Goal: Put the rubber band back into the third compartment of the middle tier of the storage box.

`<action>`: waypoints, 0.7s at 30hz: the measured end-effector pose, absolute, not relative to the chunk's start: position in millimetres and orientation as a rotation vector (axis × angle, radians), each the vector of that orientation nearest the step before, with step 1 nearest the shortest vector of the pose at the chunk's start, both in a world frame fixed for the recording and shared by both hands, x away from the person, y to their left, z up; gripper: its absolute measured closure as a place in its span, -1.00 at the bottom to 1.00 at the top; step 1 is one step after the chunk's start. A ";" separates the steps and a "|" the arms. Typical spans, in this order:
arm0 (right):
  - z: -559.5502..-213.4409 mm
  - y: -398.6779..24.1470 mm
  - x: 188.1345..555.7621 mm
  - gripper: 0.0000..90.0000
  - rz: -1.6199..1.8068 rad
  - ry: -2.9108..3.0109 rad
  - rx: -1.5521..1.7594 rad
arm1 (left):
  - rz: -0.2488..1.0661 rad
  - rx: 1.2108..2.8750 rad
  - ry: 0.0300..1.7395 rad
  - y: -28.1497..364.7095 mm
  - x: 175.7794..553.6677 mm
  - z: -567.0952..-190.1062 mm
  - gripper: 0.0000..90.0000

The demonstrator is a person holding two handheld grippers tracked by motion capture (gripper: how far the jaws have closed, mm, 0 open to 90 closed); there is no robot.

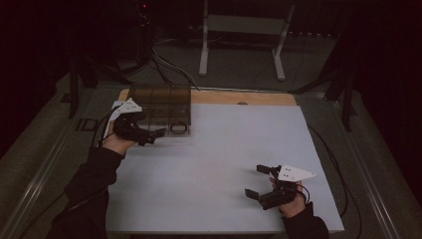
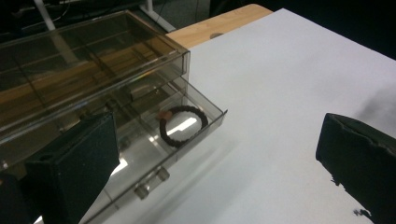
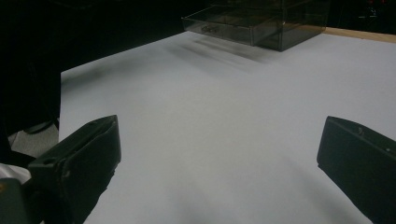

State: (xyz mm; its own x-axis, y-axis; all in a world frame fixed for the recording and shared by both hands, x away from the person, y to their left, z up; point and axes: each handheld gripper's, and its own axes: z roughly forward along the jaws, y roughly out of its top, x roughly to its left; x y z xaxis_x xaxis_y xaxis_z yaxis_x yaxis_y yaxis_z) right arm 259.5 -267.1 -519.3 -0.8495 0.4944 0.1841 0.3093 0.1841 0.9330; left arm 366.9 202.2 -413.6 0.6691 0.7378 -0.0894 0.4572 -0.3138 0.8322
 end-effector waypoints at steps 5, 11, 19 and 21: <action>-519.3 -266.4 259.7 -1.00 1.742 2.291 0.783 | 0.395 1.963 0.929 206.4 357.4 -416.7 -0.99; -519.2 -266.2 259.8 -1.00 1.744 2.290 0.785 | 0.391 1.959 0.924 210.7 345.4 -423.1 -0.99; -519.2 -265.4 259.8 -1.00 1.745 2.292 0.780 | 0.379 1.965 0.929 215.0 331.3 -437.1 -0.99; -519.3 -265.7 260.1 -1.00 1.746 2.290 0.786 | 0.372 1.965 0.931 216.1 327.6 -441.5 -0.99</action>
